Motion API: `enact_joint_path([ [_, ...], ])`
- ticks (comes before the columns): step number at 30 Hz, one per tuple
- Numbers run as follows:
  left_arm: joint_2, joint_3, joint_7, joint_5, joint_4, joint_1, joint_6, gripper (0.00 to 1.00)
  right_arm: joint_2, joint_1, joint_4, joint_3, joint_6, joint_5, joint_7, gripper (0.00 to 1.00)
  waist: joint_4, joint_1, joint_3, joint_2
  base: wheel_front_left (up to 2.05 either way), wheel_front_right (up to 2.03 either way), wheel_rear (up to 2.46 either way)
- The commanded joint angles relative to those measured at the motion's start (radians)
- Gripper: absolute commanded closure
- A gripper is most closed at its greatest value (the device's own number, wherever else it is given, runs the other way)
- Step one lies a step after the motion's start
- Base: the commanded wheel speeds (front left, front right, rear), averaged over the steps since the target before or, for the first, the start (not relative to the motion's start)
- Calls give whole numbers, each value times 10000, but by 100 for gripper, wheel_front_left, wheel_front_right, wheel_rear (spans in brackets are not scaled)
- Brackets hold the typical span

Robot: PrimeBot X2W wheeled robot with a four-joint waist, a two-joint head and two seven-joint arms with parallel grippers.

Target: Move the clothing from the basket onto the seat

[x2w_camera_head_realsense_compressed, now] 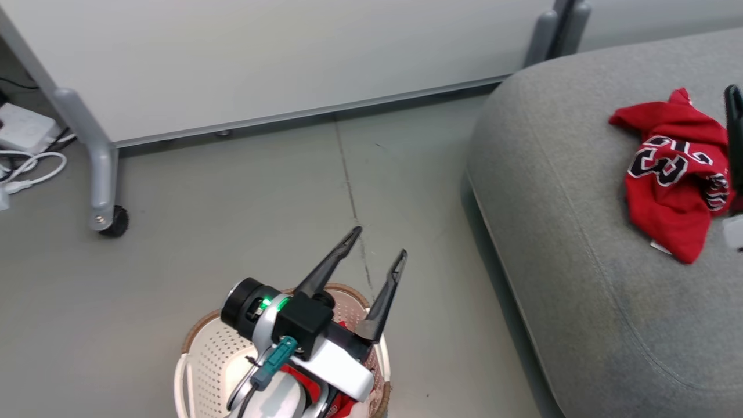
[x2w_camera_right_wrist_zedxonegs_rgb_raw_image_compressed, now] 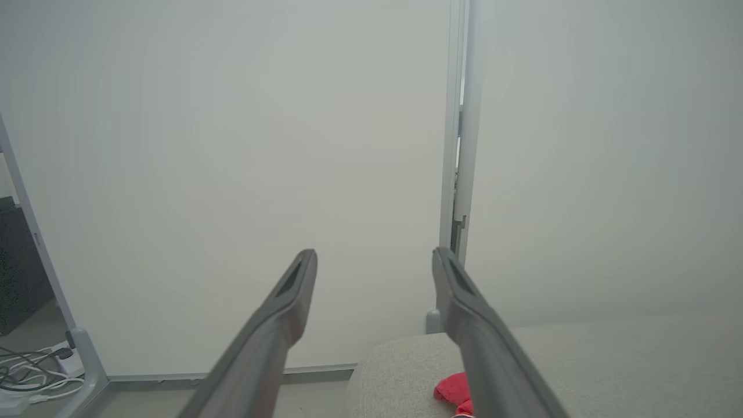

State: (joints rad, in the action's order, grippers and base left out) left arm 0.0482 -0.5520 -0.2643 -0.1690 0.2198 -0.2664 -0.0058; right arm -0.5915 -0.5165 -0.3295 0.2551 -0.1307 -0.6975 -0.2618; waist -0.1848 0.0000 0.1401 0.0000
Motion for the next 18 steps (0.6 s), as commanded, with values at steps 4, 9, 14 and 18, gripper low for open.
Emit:
enact_joint_path([
  [4,41,621,-2,-20,-191,342,231,0,729,1048,992,-580,-2,527,-44,0,706,0,-344,0,0,0,0],
  [9,41,1242,-2,-123,-312,644,415,0,1581,2024,1808,-1001,-2,939,-43,0,1324,0,-557,0,0,0,0],
  [14,39,1684,-4,-193,-218,929,634,0,2387,2912,2118,-1295,-2,1246,-43,0,1898,0,-788,0,0,0,0],
  [18,40,1906,-2,-235,-205,1183,808,0,2907,3493,2144,-1202,-2,1548,-44,0,2277,0,-922,0,0,0,0],
])
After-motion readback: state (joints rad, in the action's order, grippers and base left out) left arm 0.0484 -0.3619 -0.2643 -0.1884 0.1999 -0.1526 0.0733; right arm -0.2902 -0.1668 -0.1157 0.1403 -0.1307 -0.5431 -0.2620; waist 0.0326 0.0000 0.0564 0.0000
